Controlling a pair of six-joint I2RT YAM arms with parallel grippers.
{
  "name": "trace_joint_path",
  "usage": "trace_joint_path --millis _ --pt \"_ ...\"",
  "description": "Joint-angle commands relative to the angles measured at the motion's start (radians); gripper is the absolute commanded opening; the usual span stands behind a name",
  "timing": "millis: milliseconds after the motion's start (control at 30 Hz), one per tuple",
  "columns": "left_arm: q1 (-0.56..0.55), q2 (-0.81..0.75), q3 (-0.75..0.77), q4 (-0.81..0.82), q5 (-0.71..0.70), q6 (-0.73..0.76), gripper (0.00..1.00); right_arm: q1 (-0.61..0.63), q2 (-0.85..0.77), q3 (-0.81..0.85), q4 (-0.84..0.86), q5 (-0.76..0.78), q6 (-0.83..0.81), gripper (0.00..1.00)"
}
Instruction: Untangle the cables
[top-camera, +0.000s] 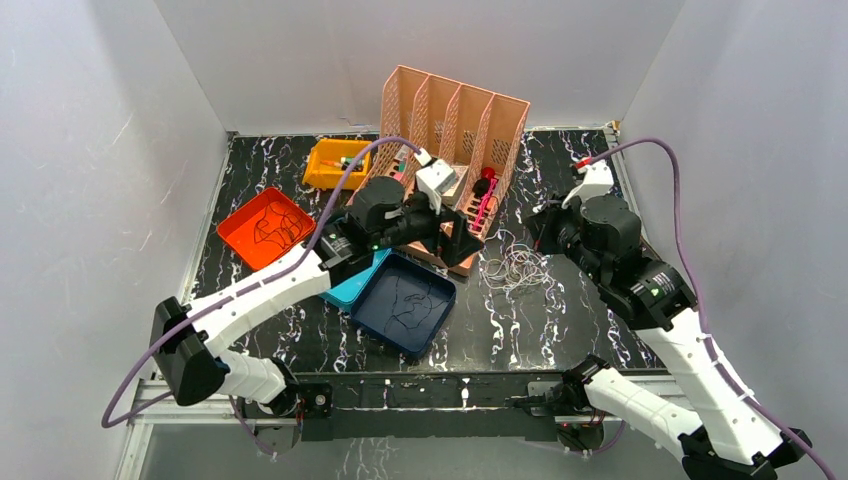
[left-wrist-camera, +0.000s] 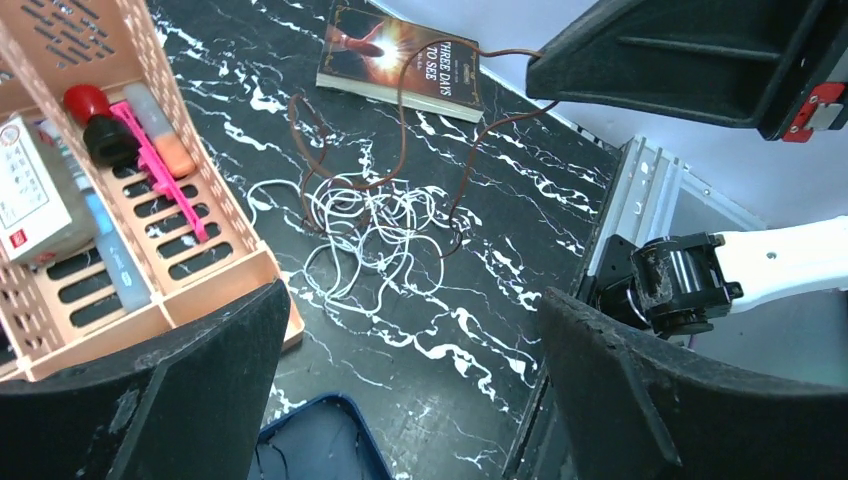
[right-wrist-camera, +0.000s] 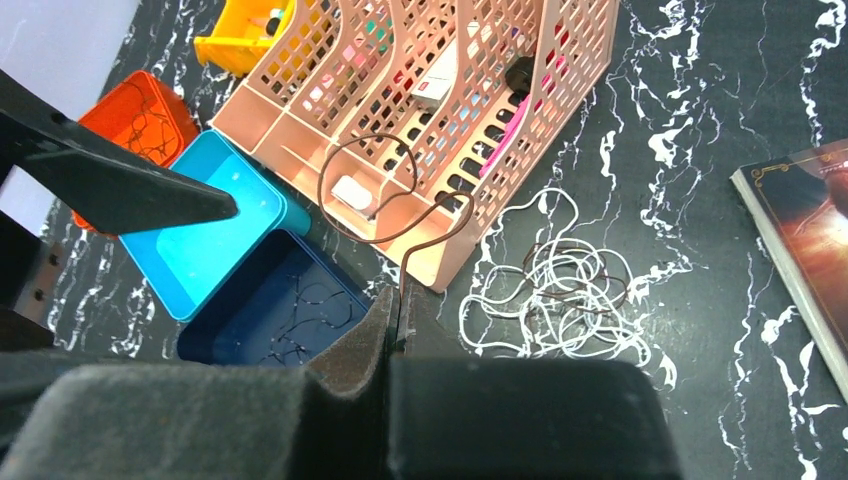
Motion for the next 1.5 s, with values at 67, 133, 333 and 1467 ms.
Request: trace_joint_path --millis 67,133,333,1467 --pt "-0.104 0.017 -0.021 0.243 -0.083 0.061 0.94 -0.002 -0.056 0.048 0.054 0.045 0.112 0.00" --pt "-0.135 0.021 -0.073 0.346 -0.097 0.052 0.94 -0.002 -0.073 0.042 0.075 0.056 0.145 0.00" --pt "-0.204 0.121 -0.128 0.589 -0.134 0.082 0.93 -0.002 -0.099 0.034 0.115 0.050 0.192 0.00" --pt "-0.250 0.687 0.112 0.641 -0.224 -0.002 0.70 -0.001 -0.040 0.393 0.287 -0.027 0.047 0.00"
